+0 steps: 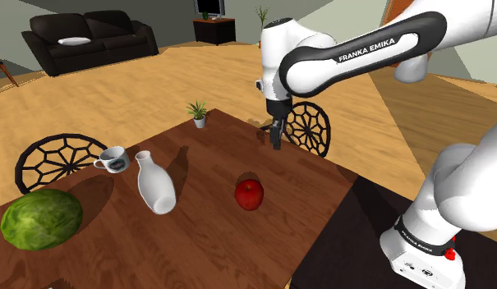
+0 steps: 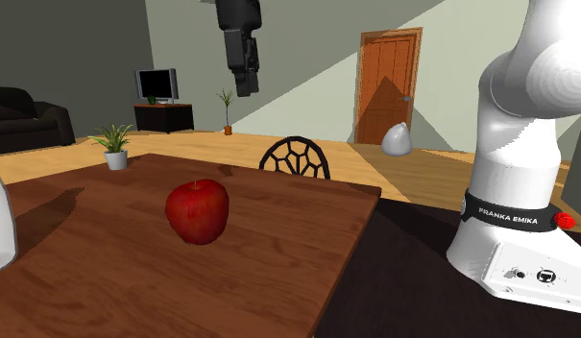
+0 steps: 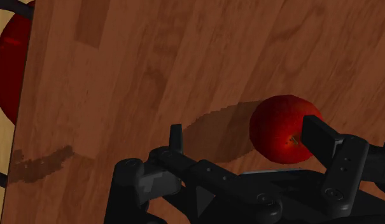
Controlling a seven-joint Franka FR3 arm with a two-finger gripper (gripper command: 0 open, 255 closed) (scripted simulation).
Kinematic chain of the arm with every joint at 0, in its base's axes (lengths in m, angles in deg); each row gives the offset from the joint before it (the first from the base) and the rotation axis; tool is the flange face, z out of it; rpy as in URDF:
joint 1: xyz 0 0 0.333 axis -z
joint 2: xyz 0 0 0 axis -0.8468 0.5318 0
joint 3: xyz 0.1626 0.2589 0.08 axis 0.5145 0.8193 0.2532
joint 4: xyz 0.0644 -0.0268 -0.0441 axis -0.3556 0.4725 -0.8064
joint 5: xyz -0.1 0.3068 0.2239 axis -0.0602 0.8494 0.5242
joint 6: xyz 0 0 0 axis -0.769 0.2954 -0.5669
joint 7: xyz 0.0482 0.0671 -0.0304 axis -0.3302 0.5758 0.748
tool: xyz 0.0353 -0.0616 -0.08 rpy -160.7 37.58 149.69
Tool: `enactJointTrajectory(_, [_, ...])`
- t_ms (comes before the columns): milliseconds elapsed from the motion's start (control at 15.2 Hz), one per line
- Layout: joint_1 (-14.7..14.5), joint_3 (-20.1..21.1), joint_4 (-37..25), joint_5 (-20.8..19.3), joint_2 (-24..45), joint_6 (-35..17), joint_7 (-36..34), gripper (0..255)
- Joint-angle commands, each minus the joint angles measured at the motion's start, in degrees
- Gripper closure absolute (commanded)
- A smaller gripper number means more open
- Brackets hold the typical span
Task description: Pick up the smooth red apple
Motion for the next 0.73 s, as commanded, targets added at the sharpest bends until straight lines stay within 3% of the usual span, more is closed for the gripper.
enactJointTrajectory(0, [-1.06, 1.38, -1.37, -0.05, 3.47, -1.44, -0.39, 0])
enactJointTrajectory(660, [-5.73, 6.22, -11.36, -3.14, 21.48, -5.92, -1.1, 0])
